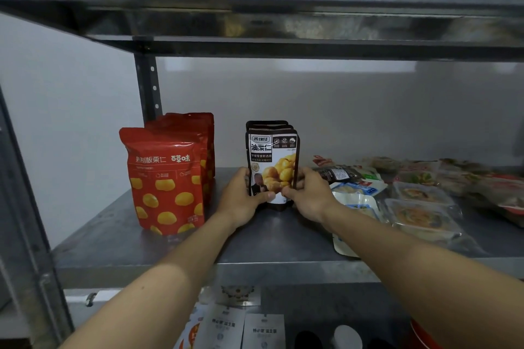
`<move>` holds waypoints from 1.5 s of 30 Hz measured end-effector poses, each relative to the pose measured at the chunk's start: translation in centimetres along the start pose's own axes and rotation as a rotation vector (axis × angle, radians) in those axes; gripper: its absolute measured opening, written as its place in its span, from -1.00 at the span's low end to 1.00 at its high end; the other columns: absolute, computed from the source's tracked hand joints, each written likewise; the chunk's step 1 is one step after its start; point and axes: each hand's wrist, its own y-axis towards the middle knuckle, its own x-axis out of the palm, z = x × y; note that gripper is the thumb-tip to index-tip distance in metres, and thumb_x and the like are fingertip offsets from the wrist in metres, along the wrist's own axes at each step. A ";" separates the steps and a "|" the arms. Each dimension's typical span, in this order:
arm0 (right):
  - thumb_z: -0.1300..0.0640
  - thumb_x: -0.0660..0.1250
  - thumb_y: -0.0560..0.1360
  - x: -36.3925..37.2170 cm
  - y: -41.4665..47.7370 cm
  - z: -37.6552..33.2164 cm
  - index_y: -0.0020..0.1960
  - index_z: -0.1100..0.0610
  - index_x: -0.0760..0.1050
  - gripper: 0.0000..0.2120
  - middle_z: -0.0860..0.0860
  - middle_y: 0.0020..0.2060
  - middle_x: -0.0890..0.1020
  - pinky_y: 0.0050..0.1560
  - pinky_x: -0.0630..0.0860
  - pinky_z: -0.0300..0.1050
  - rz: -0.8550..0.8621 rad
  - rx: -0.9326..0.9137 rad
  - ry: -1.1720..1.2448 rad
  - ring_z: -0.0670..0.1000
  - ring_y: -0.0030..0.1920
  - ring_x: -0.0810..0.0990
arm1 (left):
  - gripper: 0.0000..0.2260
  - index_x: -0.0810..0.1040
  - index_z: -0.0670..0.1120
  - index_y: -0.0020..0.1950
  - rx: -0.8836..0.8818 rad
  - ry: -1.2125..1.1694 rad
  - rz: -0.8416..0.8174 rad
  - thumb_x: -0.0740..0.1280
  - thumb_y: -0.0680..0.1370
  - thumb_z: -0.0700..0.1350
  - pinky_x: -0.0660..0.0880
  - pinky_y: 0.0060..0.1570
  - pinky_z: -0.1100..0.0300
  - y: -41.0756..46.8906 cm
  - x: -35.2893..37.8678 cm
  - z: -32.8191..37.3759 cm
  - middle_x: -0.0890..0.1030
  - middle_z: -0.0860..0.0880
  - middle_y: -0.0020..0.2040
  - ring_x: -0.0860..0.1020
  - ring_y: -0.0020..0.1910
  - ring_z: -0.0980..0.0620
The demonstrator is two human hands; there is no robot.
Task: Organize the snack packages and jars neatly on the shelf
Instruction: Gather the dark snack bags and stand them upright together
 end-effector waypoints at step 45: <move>0.03 0.31 0.57 -16.7 9.3 8.2 0.47 0.18 0.29 -0.47 0.16 0.36 0.45 0.21 0.42 -0.09 -0.291 0.028 -0.547 0.17 0.31 0.46 | -0.34 0.29 -0.04 0.49 -0.051 0.745 -0.333 0.45 0.45 0.04 0.34 0.23 0.21 10.3 17.0 7.8 0.39 -0.06 0.44 0.39 0.37 -0.09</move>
